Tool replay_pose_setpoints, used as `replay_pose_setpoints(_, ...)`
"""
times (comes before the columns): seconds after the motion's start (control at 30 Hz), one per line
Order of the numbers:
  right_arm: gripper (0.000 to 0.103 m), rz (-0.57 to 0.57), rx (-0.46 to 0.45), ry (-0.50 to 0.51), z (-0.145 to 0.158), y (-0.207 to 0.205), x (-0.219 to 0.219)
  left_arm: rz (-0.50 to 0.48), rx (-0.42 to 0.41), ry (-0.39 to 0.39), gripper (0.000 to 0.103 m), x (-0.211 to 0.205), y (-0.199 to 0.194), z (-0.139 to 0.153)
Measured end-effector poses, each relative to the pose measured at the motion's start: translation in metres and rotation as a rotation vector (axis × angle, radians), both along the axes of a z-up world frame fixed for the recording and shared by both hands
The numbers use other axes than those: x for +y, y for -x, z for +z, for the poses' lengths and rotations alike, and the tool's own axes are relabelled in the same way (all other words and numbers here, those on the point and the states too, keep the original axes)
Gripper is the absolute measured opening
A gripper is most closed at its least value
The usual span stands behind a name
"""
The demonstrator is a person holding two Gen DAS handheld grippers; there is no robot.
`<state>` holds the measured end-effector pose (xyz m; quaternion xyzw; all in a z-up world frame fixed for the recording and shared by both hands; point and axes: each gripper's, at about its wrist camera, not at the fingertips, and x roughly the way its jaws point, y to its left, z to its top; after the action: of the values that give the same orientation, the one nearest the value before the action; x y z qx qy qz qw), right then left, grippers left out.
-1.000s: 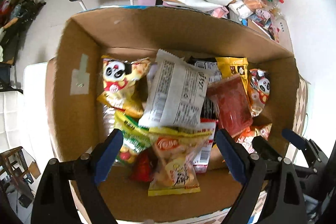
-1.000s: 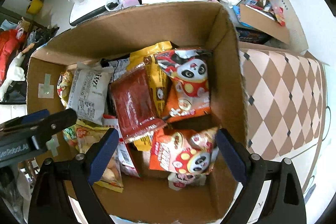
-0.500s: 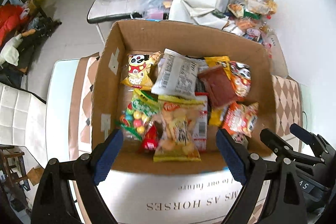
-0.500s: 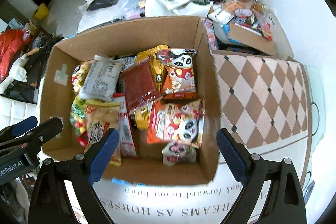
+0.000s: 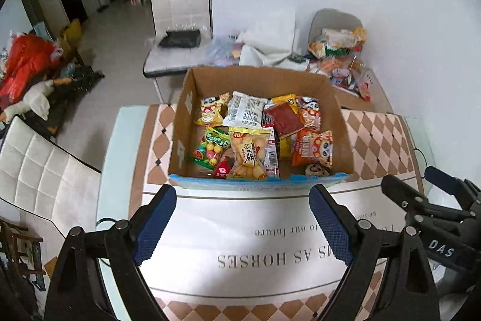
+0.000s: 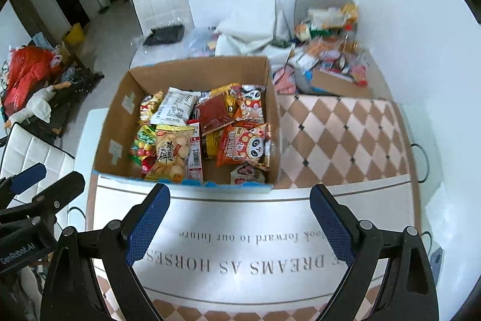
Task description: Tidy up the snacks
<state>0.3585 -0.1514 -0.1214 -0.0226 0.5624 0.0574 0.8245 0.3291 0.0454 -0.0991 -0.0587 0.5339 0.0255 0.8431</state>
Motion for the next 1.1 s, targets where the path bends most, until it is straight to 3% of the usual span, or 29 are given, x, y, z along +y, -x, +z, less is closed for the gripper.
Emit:
replay_pose_setpoints(0.37, 0.097, 0.018, -0.164, -0.04, 0.105, 0.103, -0.023, 0.009, -0.156, -0.025, 0.09, -0.015, 0.081, 0.075)
replay_pose_setpoints(0.57, 0.097, 0.029, -0.21, -0.066, 0.146, 0.141, -0.032, 0.002, -0.194, -0.054, 0.09, -0.023, 0.11, 0.096)
replay_pose_setpoints(0.83, 0.097, 0.051, -0.241, -0.059, 0.17, 0.169, -0.035, 0.013, -0.268, -0.057, 0.09, -0.027, 0.13, 0.121)
replay_pose_setpoints(1.1, 0.098, 0.045, -0.258, -0.053, 0.174, 0.169, -0.038, 0.042, -0.297, -0.064, 0.09, -0.025, 0.136, 0.129)
